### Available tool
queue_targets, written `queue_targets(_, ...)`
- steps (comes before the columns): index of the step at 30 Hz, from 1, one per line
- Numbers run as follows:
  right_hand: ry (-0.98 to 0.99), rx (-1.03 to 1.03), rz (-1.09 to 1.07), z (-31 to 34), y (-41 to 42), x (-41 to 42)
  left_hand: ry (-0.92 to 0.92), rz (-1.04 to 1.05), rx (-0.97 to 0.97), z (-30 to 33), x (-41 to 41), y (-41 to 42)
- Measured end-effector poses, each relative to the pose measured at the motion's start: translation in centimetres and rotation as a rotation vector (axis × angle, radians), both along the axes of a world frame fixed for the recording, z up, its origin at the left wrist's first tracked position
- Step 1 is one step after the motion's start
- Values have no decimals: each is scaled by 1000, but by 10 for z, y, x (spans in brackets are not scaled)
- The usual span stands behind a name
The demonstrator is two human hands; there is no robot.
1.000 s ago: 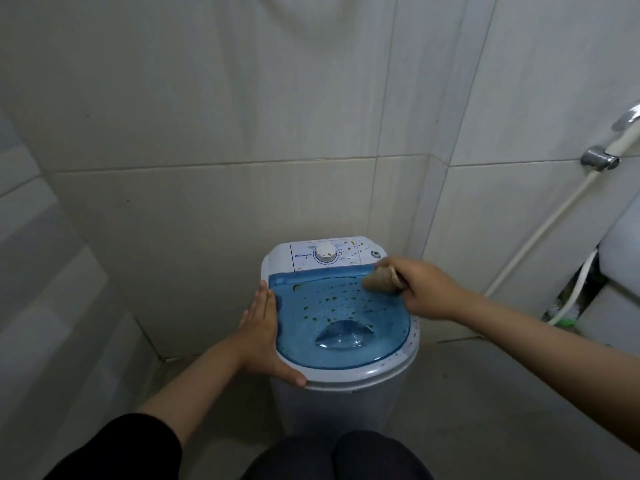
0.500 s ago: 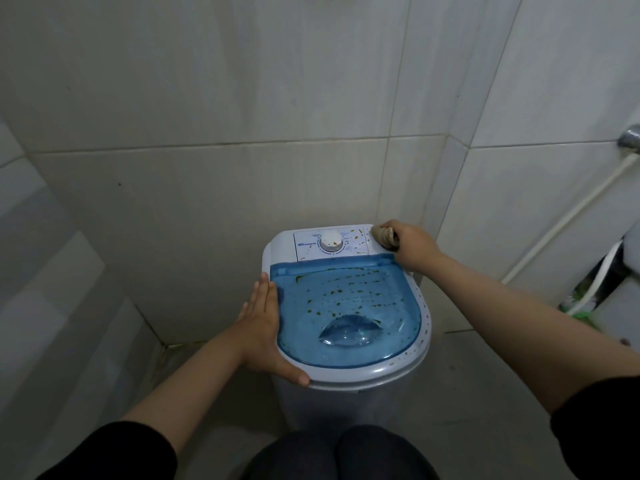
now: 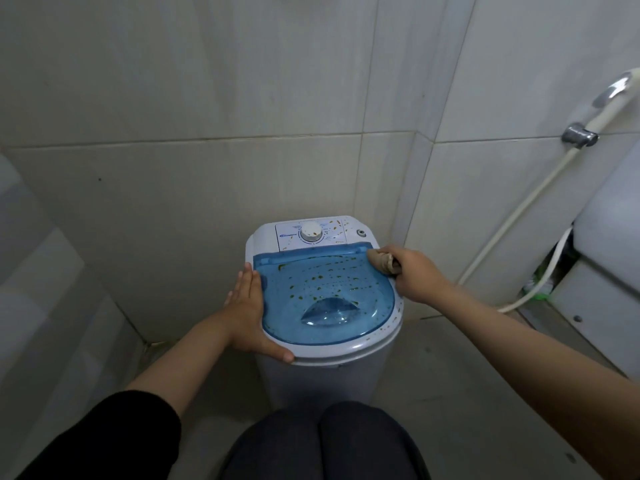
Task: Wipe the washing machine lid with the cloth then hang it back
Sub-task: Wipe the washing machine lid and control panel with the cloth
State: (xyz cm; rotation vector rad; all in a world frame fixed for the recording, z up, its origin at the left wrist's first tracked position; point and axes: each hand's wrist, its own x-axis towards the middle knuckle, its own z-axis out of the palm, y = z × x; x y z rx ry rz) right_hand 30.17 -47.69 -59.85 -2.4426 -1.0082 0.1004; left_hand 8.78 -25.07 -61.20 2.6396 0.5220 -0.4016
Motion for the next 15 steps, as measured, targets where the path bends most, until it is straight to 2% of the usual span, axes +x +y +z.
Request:
queue_targets(11,-15,57,-89,-7,-40,-65,-3,-9,18,0,0,0)
queue_targets(15,-91,-51,-95,-17,-43,-96,-1,-8,16,2,-1,-2)
